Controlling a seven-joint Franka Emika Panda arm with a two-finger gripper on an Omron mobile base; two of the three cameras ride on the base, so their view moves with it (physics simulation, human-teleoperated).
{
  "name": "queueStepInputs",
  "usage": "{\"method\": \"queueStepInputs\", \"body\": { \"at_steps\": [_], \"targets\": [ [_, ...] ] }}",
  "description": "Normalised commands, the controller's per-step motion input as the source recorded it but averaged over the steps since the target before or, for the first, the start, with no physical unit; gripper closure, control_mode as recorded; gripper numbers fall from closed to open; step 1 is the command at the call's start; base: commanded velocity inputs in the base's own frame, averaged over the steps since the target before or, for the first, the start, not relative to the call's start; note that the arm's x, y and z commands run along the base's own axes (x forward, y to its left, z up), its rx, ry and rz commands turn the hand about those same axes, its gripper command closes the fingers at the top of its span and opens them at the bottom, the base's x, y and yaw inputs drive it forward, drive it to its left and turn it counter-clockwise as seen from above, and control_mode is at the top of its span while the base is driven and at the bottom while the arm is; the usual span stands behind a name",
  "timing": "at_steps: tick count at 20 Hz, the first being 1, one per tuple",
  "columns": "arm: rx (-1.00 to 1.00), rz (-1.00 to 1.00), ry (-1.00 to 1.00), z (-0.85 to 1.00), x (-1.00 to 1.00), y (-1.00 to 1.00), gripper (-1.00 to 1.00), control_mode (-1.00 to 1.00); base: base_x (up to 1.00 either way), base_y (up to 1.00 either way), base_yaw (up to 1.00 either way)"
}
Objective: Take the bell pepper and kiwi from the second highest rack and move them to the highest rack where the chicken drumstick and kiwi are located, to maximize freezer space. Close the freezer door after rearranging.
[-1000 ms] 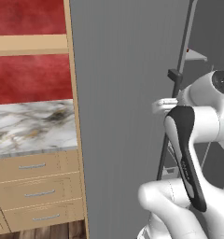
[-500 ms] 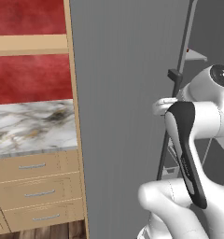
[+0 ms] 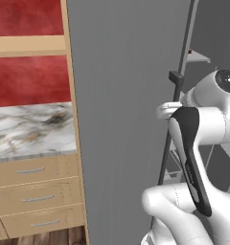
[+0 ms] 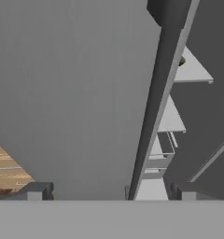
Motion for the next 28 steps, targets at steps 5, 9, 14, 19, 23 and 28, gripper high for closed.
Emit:
{"method": "queueStepInputs", "body": {
  "at_steps": [5,9,14,19,23,28],
  "targets": [
    [0.00,0.00,0.00,0.00,0.00,0.00,-1.00,1.00,0.00,-0.40,0.00],
    [0.00,0.00,0.00,0.00,0.00,0.00,-1.00,1.00,0.07,-0.38,0.00],
    [0.00,0.00,0.00,0.00,0.00,0.00,-1.00,1.00,0.29,-0.33,-0.01],
    [0.00,0.00,0.00,0.00,0.00,0.00,-1.00,1.00,0.44,-0.33,-0.04],
    [0.00,0.00,0.00,0.00,0.00,0.00,-1.00,1.00,0.46,-0.37,-0.06],
    [0.00,0.00,0.00,0.00,0.00,0.00,-1.00,1.00,0.16,-0.51,-0.04]
  ]
}}
